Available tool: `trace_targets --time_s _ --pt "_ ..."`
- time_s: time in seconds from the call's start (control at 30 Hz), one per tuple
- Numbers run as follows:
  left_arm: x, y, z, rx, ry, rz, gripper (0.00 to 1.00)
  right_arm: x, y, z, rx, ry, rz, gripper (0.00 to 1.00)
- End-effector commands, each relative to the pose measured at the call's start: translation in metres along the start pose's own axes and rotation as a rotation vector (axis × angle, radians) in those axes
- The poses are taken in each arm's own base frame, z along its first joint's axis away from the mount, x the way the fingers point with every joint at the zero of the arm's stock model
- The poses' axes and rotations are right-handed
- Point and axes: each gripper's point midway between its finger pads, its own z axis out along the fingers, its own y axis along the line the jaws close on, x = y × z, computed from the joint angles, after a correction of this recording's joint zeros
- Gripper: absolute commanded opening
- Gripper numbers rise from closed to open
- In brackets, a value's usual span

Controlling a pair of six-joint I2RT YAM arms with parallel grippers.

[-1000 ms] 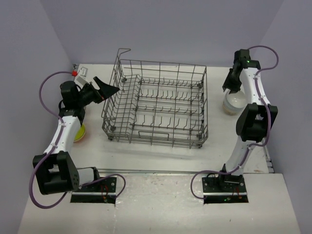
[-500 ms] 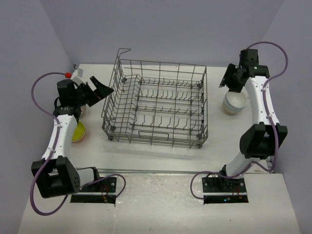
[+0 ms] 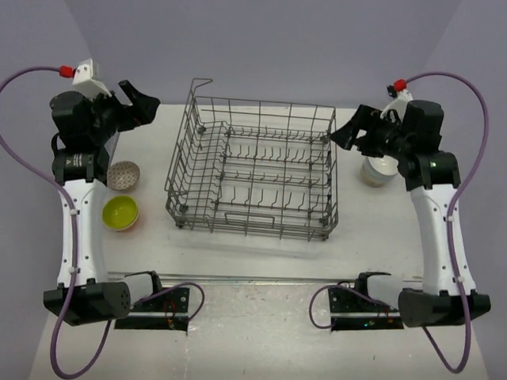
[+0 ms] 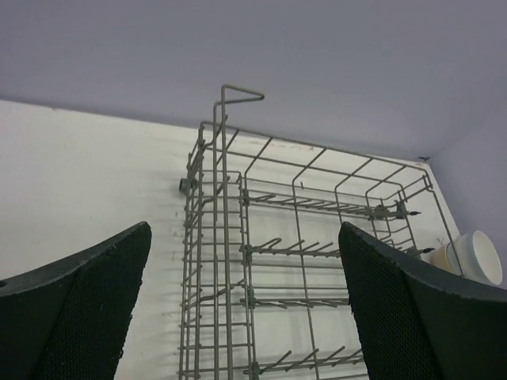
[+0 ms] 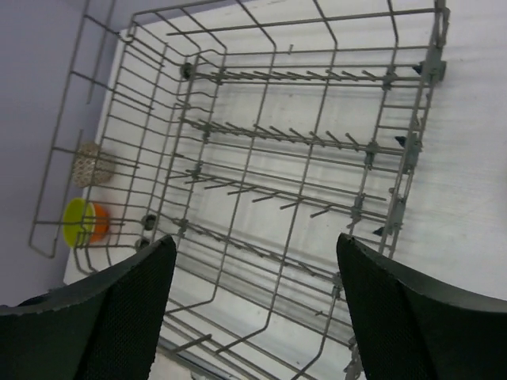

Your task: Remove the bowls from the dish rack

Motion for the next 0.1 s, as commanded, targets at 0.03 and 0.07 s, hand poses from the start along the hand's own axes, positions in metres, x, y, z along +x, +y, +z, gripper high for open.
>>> trace_targets --time_s 0.03,0.07 --pt "-0.015 -0.005 -0.015 -0.014 -0.044 0.066 1.0 -0.006 0.043 -0.043 -0.168 -0.124 -0.054 0.86" --pt "-0.018 -0.008 -0.018 0.0 -0.059 0.072 1.0 -0.005 0.048 -0.051 -0.19 -0.139 -0.068 0.89"
